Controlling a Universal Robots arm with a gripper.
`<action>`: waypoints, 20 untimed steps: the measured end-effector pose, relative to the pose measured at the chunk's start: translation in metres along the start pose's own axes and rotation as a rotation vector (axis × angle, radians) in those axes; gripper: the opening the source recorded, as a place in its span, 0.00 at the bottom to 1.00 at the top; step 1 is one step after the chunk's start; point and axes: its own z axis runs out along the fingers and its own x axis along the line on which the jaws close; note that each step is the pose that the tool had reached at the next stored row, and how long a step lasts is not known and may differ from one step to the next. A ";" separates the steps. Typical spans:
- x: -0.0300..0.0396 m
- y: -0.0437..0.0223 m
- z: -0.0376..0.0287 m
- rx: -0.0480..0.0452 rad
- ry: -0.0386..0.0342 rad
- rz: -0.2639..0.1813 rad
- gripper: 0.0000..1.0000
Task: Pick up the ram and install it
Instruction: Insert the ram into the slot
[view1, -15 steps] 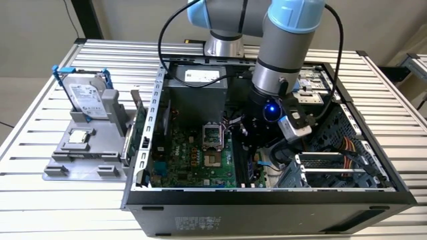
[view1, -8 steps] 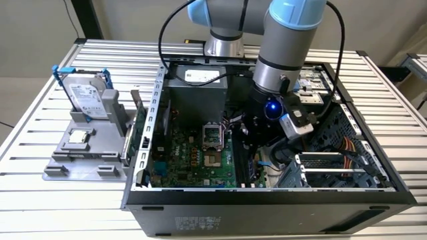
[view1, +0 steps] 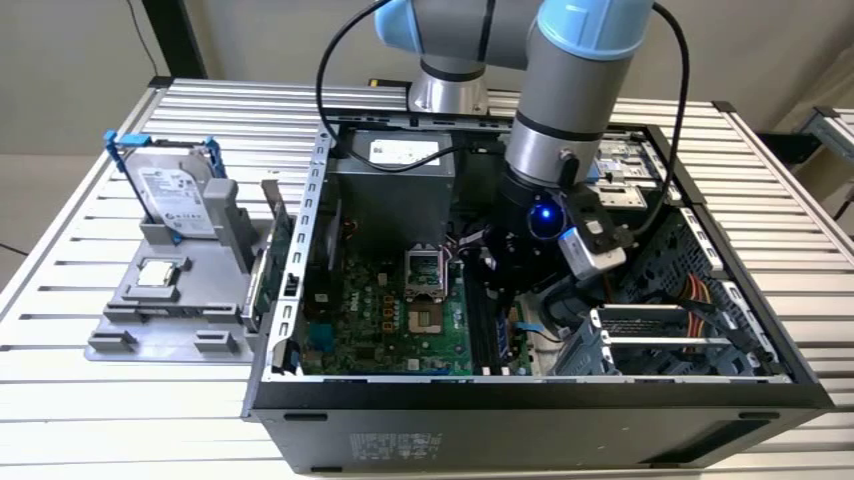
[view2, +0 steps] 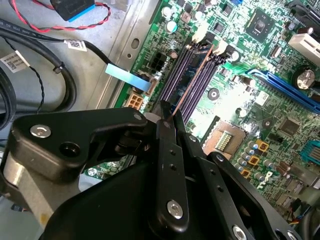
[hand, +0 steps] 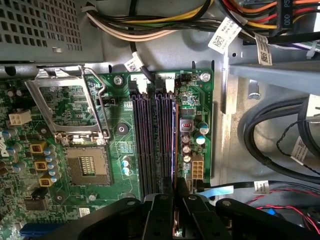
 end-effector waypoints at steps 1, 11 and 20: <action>0.0003 -0.0002 0.0000 0.0001 -0.0001 0.000 0.00; 0.0019 -0.0014 0.0006 0.0000 -0.0021 -0.004 0.00; 0.0018 -0.0009 0.0038 0.0002 -0.0024 -0.005 0.00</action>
